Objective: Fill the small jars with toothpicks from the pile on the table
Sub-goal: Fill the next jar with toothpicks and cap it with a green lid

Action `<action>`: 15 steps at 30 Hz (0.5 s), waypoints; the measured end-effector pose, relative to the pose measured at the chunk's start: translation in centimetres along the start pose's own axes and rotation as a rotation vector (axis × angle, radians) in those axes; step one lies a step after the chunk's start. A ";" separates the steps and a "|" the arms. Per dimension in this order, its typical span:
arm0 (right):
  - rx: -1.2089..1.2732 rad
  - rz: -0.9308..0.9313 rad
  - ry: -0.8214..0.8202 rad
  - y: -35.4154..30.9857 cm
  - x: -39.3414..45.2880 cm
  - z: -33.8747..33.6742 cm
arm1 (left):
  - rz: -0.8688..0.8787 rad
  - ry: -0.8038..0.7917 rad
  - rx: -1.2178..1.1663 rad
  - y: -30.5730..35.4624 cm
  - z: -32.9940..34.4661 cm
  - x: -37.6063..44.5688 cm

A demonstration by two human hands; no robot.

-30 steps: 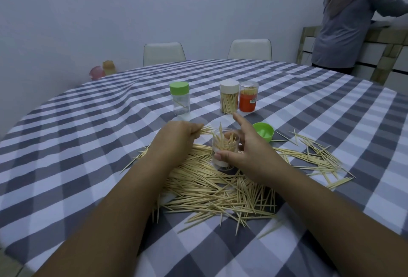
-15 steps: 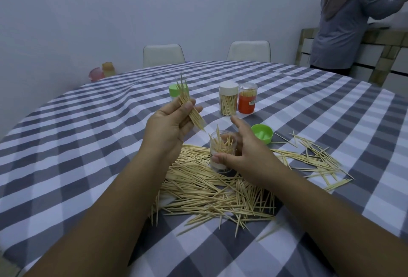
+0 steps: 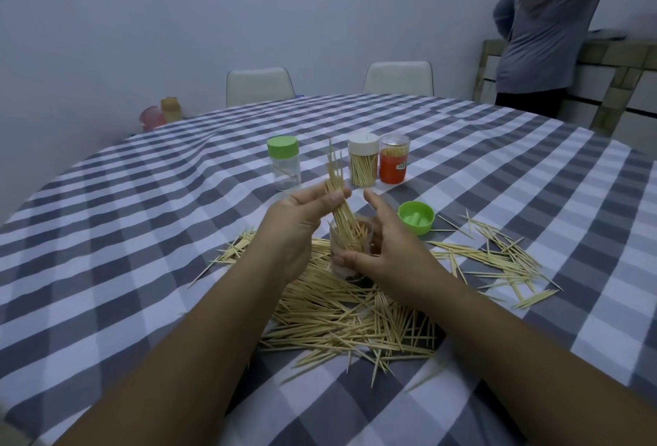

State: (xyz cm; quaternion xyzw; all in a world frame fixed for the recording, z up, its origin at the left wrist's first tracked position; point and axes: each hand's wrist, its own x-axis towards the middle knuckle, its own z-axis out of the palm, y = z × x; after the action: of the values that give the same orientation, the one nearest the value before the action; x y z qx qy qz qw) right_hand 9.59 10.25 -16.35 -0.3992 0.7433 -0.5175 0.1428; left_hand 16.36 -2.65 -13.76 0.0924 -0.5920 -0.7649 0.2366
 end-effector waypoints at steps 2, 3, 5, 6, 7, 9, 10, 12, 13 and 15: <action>0.001 -0.006 0.002 0.0 0.0 0.0 | -0.051 -0.048 0.080 -0.1 0.1 -0.1; -0.003 -0.008 0.005 0.1 0.0 0.0 | -0.078 -0.081 0.097 -0.1 0.1 -0.3; -0.013 -0.014 0.007 0.2 0.1 0.0 | -0.090 -0.130 0.136 0.0 -0.1 -0.4; -0.018 -0.019 0.009 0.2 0.1 0.0 | -0.082 -0.151 0.161 0.1 -0.2 -0.4; -0.022 -0.025 0.008 0.2 0.1 0.0 | -0.073 -0.172 0.178 0.2 -0.3 -0.5; -0.023 -0.033 -0.007 0.0 -0.1 0.1 | -0.072 -0.188 0.210 0.3 -0.4 -0.5; -0.008 -0.034 -0.013 0.0 -0.2 0.1 | -0.075 -0.189 0.234 0.3 -0.4 -0.5; 0.044 -0.051 0.001 -0.2 -0.4 0.1 | -0.057 -0.194 0.337 0.3 -0.2 -0.6; 0.077 -0.068 0.022 -0.3 -0.4 0.1 | -0.038 -0.195 0.401 0.3 -0.3 -0.6; 0.160 -0.087 0.086 -0.2 -0.4 0.1 | -0.009 -0.182 0.507 0.3 -0.5 -0.5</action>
State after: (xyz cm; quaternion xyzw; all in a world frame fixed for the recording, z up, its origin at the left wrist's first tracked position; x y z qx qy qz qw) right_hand 10.03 10.44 -16.28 -0.3957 0.6872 -0.5975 0.1194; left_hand 17.06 -2.95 -13.65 0.0824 -0.7829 -0.5985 0.1484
